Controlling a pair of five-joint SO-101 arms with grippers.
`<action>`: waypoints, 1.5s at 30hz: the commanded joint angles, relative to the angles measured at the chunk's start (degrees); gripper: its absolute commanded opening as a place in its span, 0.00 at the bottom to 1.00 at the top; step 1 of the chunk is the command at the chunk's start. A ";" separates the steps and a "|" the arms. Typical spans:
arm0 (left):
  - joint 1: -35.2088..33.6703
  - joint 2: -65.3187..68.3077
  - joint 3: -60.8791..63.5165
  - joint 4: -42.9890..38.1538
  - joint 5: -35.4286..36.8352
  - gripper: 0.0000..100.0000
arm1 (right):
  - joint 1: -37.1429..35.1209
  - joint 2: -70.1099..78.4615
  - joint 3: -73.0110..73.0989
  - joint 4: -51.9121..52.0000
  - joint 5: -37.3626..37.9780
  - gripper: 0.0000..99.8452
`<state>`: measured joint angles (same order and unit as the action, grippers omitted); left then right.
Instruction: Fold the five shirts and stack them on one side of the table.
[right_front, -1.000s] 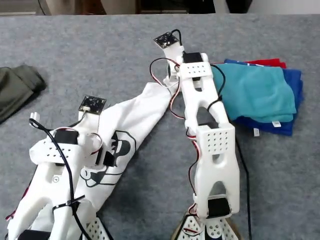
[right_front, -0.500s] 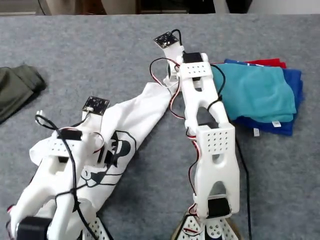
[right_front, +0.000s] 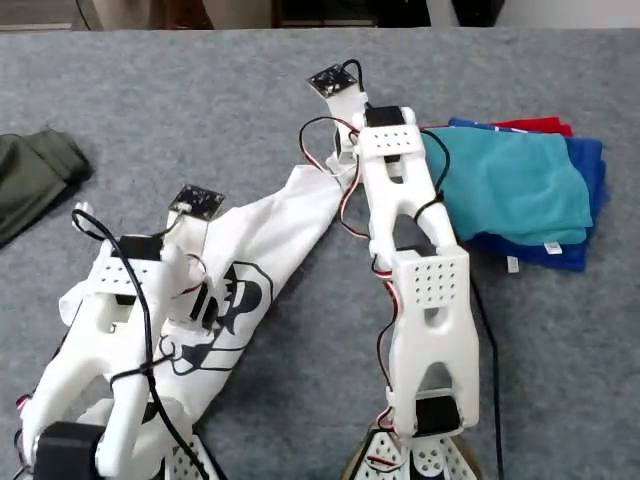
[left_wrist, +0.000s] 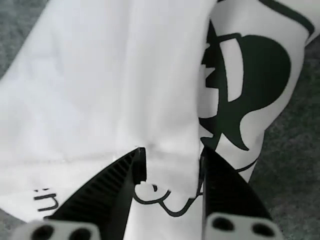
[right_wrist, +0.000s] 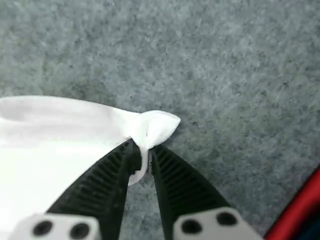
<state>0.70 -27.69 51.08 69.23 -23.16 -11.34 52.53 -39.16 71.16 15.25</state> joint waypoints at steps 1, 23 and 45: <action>0.18 -3.21 -2.55 1.41 -0.44 0.18 | 0.75 -0.22 -1.63 -0.88 -0.53 0.00; 8.00 -3.74 6.77 -6.95 5.89 0.18 | 0.75 -0.22 -1.63 -0.88 -0.53 0.00; 7.91 -3.74 5.80 -4.22 6.15 0.18 | 0.84 -0.22 -1.63 -0.88 -0.53 0.00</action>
<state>8.35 -30.59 56.97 66.07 -17.45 -11.34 52.62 -39.16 71.16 15.16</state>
